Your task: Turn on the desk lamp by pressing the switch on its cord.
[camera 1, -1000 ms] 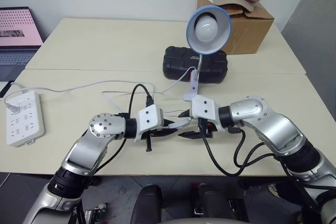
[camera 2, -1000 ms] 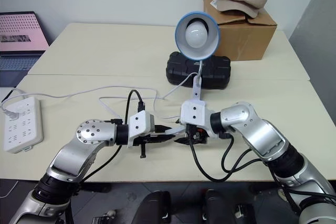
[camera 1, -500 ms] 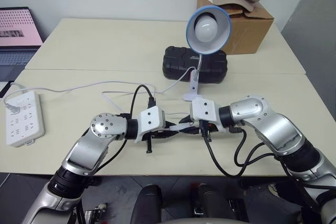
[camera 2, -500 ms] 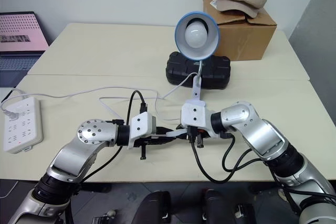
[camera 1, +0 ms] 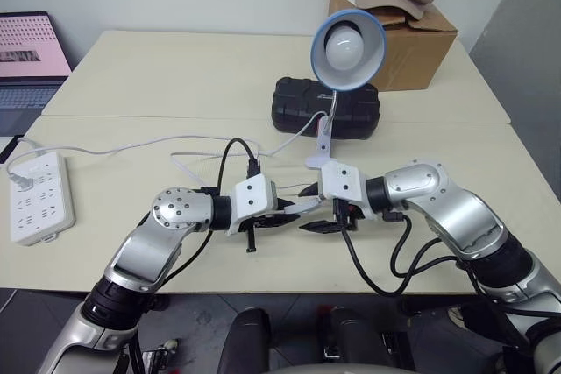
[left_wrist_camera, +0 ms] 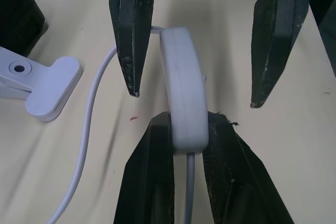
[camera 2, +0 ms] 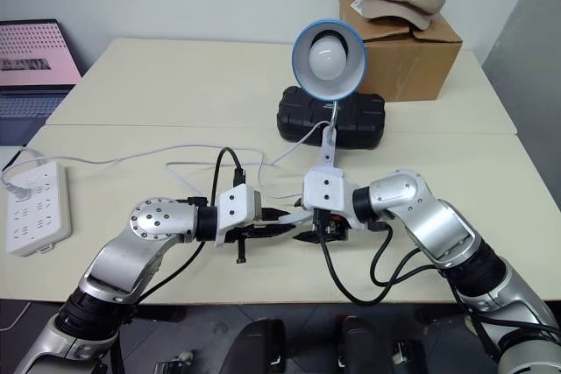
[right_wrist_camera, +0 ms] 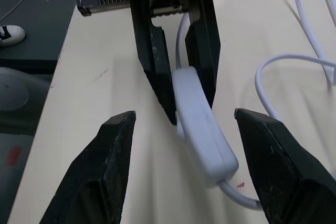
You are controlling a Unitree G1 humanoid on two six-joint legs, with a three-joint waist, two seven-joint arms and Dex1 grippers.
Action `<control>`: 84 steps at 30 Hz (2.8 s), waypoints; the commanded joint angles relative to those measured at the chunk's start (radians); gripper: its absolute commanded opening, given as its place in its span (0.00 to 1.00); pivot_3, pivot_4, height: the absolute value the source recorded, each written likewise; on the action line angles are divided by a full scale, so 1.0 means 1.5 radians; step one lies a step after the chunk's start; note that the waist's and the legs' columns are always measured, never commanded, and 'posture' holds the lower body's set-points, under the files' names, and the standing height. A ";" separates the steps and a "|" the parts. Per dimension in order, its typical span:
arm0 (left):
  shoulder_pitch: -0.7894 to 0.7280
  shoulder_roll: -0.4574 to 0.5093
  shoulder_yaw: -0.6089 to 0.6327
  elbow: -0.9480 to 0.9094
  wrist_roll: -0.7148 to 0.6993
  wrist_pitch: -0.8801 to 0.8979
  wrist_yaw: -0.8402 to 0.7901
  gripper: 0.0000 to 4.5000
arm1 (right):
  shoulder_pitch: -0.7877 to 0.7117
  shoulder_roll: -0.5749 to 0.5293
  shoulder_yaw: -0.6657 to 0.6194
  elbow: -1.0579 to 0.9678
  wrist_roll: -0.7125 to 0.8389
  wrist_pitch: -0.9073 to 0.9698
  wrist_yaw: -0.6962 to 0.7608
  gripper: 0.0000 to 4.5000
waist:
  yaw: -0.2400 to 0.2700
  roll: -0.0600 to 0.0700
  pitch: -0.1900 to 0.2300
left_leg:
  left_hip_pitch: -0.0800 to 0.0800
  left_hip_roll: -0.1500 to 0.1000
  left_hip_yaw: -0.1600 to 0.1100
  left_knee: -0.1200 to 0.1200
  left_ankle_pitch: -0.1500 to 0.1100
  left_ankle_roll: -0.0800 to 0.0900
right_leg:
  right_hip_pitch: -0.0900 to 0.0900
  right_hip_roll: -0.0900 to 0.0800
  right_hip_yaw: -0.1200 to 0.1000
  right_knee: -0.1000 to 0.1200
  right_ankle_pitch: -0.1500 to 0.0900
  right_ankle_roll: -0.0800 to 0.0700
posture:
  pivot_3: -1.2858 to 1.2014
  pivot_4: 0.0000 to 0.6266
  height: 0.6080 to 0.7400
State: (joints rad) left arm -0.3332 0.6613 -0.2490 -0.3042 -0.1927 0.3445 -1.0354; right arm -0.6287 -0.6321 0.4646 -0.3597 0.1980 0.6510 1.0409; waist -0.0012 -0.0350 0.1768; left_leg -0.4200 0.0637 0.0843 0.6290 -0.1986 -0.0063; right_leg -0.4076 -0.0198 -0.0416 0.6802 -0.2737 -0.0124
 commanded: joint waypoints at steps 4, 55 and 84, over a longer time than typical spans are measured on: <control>-0.013 0.004 0.009 -0.017 0.003 -0.011 0.005 0.09 | -0.007 -0.002 -0.003 -0.004 -0.019 -0.008 -0.001 0.67 | 0.000 0.000 0.000 | 0.000 0.000 0.000 0.000 0.000 0.000 | 0.000 0.000 0.000 0.000 0.000 0.000 | 0.52 0.24 1.00; -0.057 -0.065 -0.035 0.172 0.100 -0.137 0.031 0.09 | 0.153 -0.093 -0.185 -0.152 0.067 0.023 -0.008 1.00 | 0.006 0.000 0.000 | 0.000 0.000 0.000 0.000 0.000 0.000 | 0.000 0.000 0.000 0.000 0.000 0.000 | 0.52 0.24 1.00; 0.197 0.056 0.252 -0.120 -0.071 0.036 0.046 0.89 | 0.284 -0.111 -0.304 -0.119 0.097 -0.116 -0.051 1.00 | -0.005 0.000 0.000 | 0.001 0.000 0.000 0.000 0.000 0.000 | 0.001 0.000 0.001 -0.001 0.000 0.000 | 0.52 0.24 1.00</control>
State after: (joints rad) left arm -0.0756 0.7271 0.0399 -0.3841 -0.2379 0.3424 -0.9751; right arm -0.2145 -0.7893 0.0688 -0.5408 0.3149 0.5473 0.9353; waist -0.0081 -0.0353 0.1768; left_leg -0.4191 0.0642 0.0846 0.6280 -0.1988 -0.0066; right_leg -0.4067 -0.0200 -0.0409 0.6791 -0.2745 -0.0127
